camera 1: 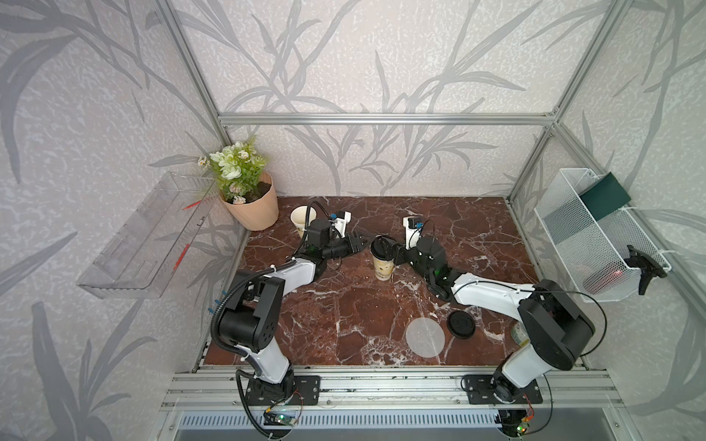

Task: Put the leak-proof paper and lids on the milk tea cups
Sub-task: Secure the cup lid on the cup.

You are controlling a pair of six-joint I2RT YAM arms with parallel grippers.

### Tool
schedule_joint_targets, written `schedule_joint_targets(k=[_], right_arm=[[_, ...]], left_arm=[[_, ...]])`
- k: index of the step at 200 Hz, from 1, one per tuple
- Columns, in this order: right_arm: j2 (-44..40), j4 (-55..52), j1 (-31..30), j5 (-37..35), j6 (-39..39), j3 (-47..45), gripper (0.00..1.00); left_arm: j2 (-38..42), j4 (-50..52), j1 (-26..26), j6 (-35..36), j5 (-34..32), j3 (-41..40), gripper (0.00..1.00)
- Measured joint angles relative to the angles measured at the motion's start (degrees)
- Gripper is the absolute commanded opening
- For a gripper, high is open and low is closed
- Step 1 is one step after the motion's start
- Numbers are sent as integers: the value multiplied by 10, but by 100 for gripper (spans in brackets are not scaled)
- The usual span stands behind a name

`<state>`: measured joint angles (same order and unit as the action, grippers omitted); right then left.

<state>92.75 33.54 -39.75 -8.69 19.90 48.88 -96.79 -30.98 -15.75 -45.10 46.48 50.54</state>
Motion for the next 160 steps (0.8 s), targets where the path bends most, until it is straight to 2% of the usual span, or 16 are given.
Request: schedule_joint_targets(k=[160], right_arm=[[10,22,0,-10,18,-5,82]], left_arm=[[-3,-3,-12,20,-31,-18,49]])
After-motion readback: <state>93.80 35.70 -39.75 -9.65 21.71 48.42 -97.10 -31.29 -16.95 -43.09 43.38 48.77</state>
